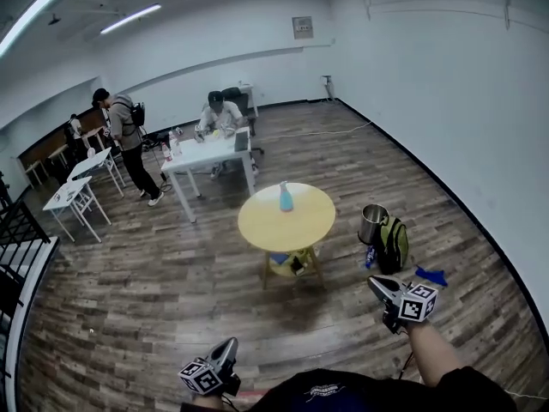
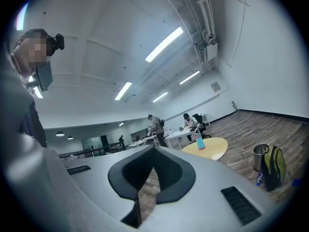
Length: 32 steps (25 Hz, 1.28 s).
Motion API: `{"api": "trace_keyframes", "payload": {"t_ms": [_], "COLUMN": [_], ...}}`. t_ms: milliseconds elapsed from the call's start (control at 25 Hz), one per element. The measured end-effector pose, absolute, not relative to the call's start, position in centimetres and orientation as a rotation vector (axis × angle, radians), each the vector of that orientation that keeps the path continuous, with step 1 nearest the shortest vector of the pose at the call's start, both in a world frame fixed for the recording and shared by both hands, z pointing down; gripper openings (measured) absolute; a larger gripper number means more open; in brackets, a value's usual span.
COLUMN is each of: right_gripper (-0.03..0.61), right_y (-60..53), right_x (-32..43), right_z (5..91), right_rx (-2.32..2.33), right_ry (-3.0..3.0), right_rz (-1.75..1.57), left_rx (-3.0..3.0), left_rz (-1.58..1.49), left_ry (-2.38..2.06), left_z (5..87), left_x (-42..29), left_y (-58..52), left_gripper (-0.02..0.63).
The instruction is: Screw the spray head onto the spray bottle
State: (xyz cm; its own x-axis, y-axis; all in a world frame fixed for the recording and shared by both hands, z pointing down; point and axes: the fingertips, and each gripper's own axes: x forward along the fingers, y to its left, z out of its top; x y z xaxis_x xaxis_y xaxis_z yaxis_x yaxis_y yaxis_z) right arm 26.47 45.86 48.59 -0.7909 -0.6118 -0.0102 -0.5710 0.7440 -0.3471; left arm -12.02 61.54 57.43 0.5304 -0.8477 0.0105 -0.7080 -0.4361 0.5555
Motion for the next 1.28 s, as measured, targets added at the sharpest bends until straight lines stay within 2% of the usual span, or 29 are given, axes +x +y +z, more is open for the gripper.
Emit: {"api": "trace_keyframes", "payload": {"t_ms": [280,640,960,1280], "right_gripper": [0.011,0.011,0.011,0.011], "right_y": [38.8,32.1,26.8,21.4], "right_x": [32.4,35.7,31.3,21.6], "right_z": [47.8,50.8,50.7,48.3], "right_rx": [-0.881,-0.932,-1.012,-1.108], "right_ry": [2.859,2.834,2.829,2.779], "right_rz": [-0.497,-0.556,-0.540,-0.480], "left_rx": [2.280,2.278,2.296,2.346], "left_rz": [-0.385,-0.349,-0.363,-0.346], "left_ry": [-1.276,-1.250,-1.162,-1.083], "left_z": [56.2,57.9,58.6,57.7], "left_x": [-3.6,-1.2,-5.6,-16.7], "left_y": [54.8,47.7,39.8,31.8], "left_gripper": [0.009,0.009,0.009,0.009]}}
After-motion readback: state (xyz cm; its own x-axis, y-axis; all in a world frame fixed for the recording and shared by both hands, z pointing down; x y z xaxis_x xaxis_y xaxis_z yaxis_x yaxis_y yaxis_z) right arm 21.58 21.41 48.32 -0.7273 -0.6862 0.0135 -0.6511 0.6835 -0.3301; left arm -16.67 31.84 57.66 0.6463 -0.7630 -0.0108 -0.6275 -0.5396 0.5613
